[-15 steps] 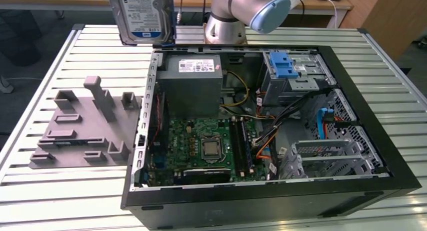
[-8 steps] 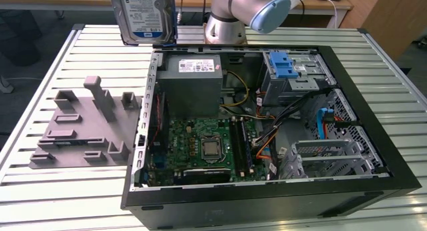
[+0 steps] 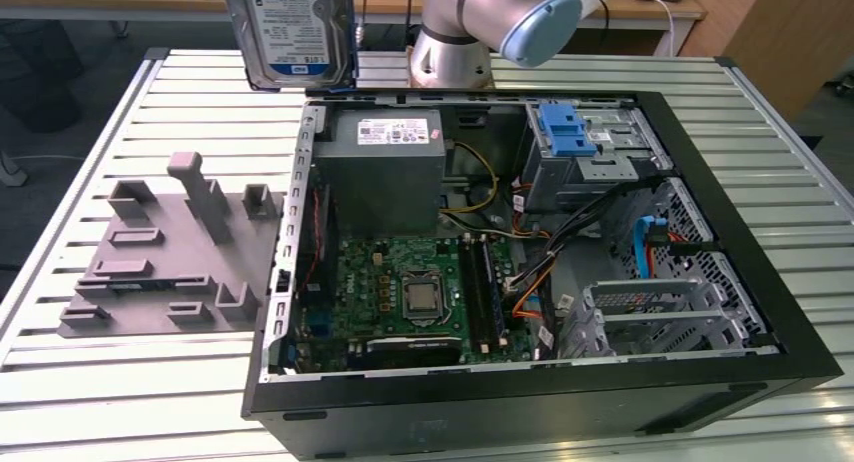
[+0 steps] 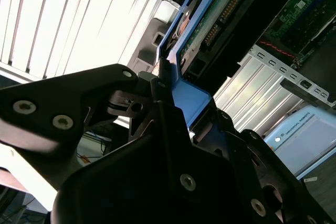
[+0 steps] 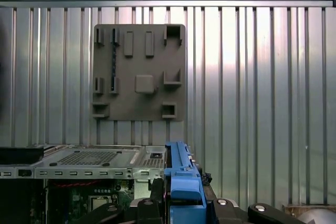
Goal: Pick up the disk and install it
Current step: 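Pick up the disk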
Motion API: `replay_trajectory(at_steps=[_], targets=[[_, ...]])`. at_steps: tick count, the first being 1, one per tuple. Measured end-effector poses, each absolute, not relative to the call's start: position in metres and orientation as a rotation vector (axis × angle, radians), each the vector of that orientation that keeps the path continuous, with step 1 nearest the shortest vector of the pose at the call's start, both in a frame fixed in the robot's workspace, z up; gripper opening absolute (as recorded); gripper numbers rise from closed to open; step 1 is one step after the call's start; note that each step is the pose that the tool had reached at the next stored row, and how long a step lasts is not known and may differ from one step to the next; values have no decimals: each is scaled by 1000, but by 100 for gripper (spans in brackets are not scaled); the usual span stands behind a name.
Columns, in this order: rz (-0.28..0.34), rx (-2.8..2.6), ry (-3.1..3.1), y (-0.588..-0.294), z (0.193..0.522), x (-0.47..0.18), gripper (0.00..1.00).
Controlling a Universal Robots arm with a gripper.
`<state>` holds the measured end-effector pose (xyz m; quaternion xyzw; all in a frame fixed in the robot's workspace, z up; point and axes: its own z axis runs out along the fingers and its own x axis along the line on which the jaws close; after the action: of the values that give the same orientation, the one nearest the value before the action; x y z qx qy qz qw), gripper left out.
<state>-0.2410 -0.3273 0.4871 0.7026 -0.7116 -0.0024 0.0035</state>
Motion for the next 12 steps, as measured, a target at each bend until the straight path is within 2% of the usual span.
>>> replay_trajectory(at_steps=[12], targets=[[-7, 2202, -2231, -327, 487, -236, 36]])
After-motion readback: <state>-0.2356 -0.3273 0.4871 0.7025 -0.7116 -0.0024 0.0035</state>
